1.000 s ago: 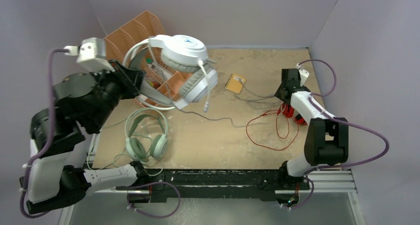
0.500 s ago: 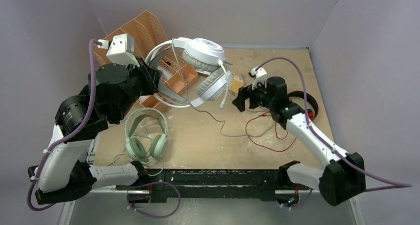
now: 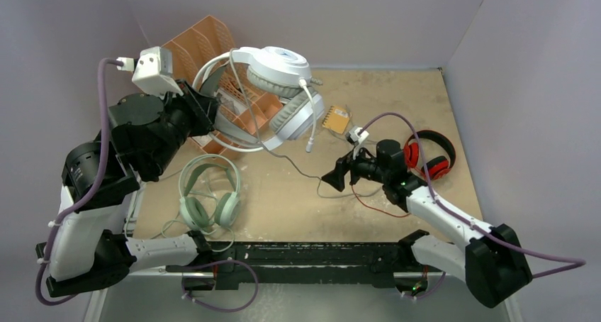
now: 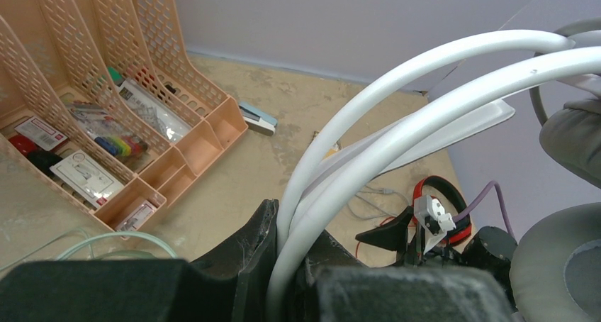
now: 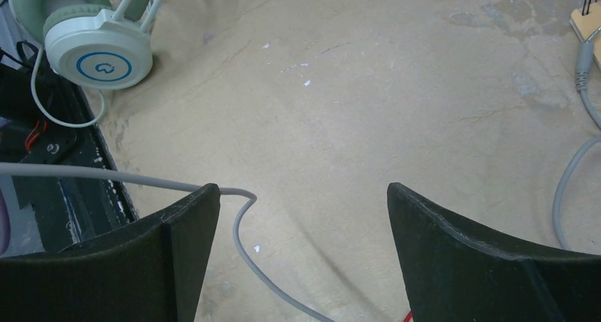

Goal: Wrap the headphones
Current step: Wrap the headphones cable around the headphones.

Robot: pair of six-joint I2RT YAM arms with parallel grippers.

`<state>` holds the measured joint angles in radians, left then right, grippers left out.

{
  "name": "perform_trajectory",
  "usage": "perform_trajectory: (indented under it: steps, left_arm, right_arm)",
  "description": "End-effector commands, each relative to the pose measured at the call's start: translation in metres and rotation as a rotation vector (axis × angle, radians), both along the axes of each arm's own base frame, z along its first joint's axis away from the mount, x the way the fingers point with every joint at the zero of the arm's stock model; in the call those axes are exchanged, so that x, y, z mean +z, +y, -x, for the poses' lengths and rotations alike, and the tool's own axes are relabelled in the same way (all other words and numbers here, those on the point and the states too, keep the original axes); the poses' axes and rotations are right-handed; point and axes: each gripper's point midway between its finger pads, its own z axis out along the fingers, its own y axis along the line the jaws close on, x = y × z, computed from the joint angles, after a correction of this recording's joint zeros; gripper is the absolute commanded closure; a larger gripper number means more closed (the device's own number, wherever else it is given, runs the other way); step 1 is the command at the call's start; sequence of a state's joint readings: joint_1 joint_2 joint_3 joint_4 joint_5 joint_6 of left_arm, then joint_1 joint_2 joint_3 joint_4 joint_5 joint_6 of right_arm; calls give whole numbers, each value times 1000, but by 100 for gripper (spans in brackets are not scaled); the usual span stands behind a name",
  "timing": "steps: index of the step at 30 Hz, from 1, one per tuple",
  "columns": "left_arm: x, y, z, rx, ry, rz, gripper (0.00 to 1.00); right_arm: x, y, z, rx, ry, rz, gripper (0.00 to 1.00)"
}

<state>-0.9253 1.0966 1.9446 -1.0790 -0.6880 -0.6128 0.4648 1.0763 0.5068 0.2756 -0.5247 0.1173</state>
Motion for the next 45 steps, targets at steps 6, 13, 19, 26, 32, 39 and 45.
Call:
perform_trajectory:
  steps: [6, 13, 19, 26, 32, 39, 45]
  left_arm:
    - [44, 3, 8, -17, -97, 185, 100]
    - [45, 2, 10, -28, -99, 194, 100]
    - [46, 1, 10, -34, -97, 204, 100]
    - [45, -5, 10, -52, -87, 212, 100]
    - [42, -28, 14, -157, -81, 234, 100]
    - [14, -106, 53, -658, -65, 80, 100]
    - [-99, -124, 52, -832, 126, -305, 100]
  right_arm:
    - [11, -4, 8, -29, -27, -60, 14]
    - [25, 24, 41, 205, -115, -215, 16]
    - [26, 46, 20, 164, -203, -295, 15]
    - [35, 63, -7, 122, -268, -381, 27]
    - [31, 37, -29, -76, -212, -400, 100]
    - [21, -15, -56, -201, -58, -221, 100]
    - [44, -58, -72, -331, 80, -53, 100]
